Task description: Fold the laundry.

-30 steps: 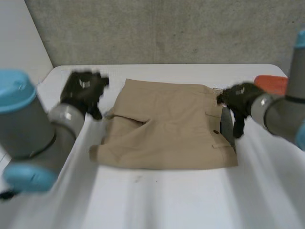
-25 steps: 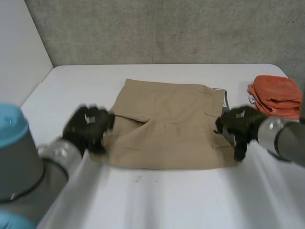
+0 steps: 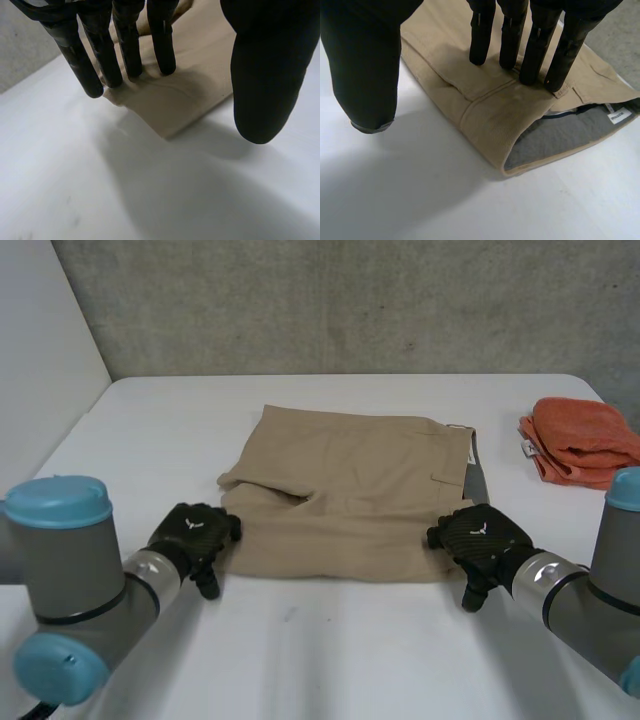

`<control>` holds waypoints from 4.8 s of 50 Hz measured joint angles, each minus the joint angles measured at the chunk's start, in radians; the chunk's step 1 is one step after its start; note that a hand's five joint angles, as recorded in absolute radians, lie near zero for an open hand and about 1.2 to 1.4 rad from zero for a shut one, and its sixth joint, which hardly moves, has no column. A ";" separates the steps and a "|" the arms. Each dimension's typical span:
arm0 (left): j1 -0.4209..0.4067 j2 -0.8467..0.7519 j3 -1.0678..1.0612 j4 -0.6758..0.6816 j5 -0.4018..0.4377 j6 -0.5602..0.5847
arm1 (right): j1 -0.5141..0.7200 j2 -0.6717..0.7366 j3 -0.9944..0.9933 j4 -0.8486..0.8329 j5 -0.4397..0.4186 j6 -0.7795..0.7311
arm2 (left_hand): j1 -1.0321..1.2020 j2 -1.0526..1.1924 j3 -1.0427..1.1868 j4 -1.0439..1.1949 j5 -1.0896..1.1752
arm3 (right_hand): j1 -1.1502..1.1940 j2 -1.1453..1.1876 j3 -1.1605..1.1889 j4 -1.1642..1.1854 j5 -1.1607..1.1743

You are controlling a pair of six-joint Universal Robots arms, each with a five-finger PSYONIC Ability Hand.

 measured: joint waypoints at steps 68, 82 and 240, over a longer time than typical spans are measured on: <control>-0.141 0.318 -0.042 -0.362 -0.044 0.322 | -0.010 -0.221 -0.149 0.602 0.112 -0.323 | 0.638 0.750 0.743 0.766 0.747 | 0.602 0.728 0.748 0.768 0.743; -0.130 -0.164 0.452 -0.081 -0.135 0.197 | 0.085 0.142 -0.433 0.169 0.273 -0.113 | 0.639 0.751 0.745 0.769 0.747 | 0.608 0.728 0.748 0.769 0.743; -0.323 -0.148 0.580 -0.238 -0.161 -0.183 | 0.155 0.141 -0.451 0.139 0.211 0.285 | -0.286 -0.242 -0.233 -0.229 -0.203 | -0.226 -0.247 -0.213 -0.181 -0.171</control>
